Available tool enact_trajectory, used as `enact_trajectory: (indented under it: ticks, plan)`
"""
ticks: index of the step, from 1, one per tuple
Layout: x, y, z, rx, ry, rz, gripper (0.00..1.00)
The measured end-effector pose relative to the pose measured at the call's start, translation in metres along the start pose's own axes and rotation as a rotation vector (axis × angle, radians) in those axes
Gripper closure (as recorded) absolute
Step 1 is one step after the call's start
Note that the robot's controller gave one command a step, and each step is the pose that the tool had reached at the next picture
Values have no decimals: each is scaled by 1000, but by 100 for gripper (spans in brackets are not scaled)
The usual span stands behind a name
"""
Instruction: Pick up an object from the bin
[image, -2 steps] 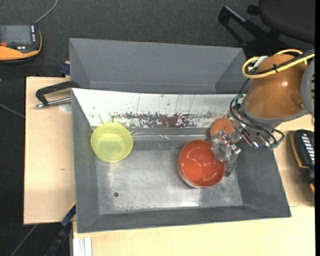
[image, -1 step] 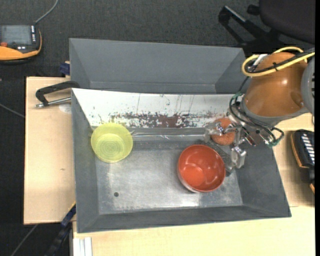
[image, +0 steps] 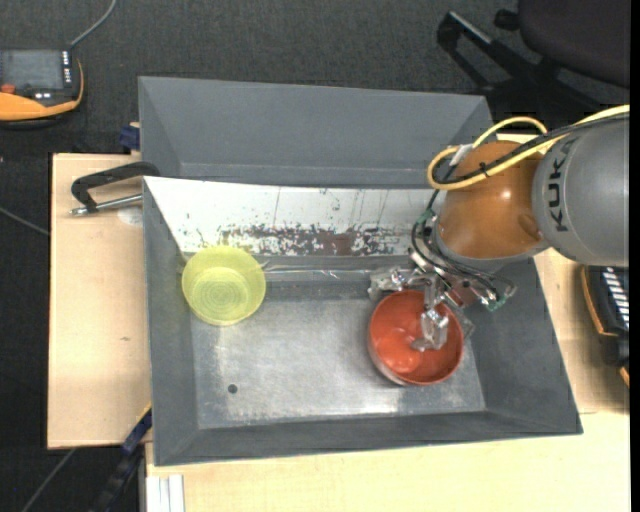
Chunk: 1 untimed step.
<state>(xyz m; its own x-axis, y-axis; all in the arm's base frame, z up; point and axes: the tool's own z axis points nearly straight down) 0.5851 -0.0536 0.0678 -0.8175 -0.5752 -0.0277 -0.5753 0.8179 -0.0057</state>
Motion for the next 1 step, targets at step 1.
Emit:
enact_trajectory:
  ticks: [1]
  plan:
    - [-1, -2, -6, 5, -5, 1, 100]
